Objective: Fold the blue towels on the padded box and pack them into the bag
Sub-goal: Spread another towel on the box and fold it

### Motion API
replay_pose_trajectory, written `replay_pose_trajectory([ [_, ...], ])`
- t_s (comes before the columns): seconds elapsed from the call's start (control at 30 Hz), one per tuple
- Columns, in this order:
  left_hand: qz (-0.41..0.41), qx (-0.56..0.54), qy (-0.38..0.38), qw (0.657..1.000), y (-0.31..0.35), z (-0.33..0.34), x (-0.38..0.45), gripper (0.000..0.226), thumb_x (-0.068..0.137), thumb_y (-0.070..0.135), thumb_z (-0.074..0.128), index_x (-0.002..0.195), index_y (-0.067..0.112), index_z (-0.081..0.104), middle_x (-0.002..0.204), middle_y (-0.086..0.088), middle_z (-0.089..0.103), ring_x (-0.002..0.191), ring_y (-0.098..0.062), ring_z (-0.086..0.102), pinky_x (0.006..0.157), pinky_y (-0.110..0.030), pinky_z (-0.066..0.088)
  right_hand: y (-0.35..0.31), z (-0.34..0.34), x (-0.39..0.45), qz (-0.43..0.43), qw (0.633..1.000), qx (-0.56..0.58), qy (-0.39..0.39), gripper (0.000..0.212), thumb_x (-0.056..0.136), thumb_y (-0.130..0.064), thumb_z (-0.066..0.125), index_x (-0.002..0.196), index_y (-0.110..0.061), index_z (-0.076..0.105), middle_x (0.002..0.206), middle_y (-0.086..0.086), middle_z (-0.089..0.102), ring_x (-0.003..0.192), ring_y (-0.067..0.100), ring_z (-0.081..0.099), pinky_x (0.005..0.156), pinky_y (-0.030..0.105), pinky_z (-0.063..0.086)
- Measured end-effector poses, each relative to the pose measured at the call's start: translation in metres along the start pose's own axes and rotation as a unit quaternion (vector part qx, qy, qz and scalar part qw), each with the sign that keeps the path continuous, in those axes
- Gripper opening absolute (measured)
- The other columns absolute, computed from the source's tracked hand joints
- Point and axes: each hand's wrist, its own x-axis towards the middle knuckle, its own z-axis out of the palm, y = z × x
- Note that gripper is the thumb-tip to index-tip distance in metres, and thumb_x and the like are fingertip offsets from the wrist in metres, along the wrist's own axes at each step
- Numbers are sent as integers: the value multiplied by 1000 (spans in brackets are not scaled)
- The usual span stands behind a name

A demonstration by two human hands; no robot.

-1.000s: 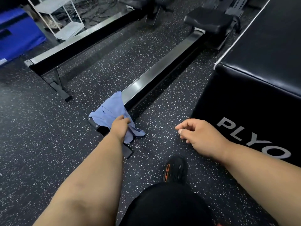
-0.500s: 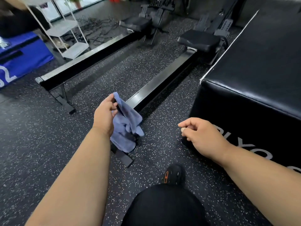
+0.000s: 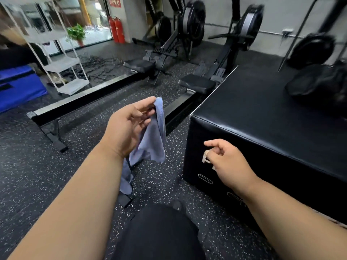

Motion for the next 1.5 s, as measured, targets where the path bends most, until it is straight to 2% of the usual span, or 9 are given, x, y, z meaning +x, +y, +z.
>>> replay_pose_trajectory([
  [0.13,-35,20,-91,995,6,50,-41,61,89,9,27,136,0,66,134,-12,70,107,-19,58,93,-32,41,-29,-31,-33,-40,998,25,30,19,99,-25,71,117,-28,69,78,-14,65,54,0,54,55,14,44],
  [0.3,-71,29,-187,979,-6,114,-88,67,76,21,40,131,0,71,131,-16,69,111,-23,55,99,-38,39,-57,-74,-76,-56,997,23,40,27,96,-46,73,114,-26,78,105,-15,77,95,-3,69,87,19,51],
  [0.43,-92,35,-244,965,-12,157,-121,66,75,23,41,129,4,73,128,-14,70,116,-22,58,99,-34,44,-63,-108,-115,-69,997,9,21,58,90,-61,66,98,-4,71,80,-2,59,73,16,52,75,37,44],
  [0.6,-105,48,-283,952,-19,195,-151,65,77,25,41,129,5,73,126,-11,72,114,-19,60,103,-35,44,-56,-143,-157,-73,996,-14,57,46,95,-44,66,93,2,70,90,22,69,72,15,58,77,52,55],
  [0.73,-100,93,-299,944,-22,213,-171,64,81,30,44,136,11,70,135,-11,70,118,-21,60,112,-41,43,-51,-164,-182,-50,996,20,71,35,102,-31,61,95,1,71,99,22,74,76,16,66,75,37,57],
  [0.97,-170,239,-123,948,-37,196,-190,63,64,58,65,116,26,78,105,1,74,86,-14,63,74,-29,49,-57,-189,-208,-55,978,162,117,24,106,-22,54,100,-5,70,90,5,74,81,19,71,74,37,58],
  [1.07,-251,278,-84,923,-51,179,-195,52,81,63,63,111,22,72,92,0,69,76,-17,57,67,-31,43,-61,-193,-211,-66,968,222,101,21,107,-22,54,99,-14,71,93,4,74,81,21,71,71,37,57],
  [1.17,-317,300,-92,895,-62,174,-203,52,99,64,51,122,20,67,101,-6,70,77,-20,57,71,-33,43,-67,-193,-212,-86,964,239,83,21,108,-22,53,103,-13,71,93,5,74,82,20,70,72,35,55],
  [1.5,-351,88,-132,923,-98,185,-211,52,98,64,51,124,20,61,99,-9,71,81,-20,61,72,-33,45,-76,-198,-214,-127,957,245,87,23,108,-17,51,101,-11,72,97,9,77,85,19,73,72,31,57],
])
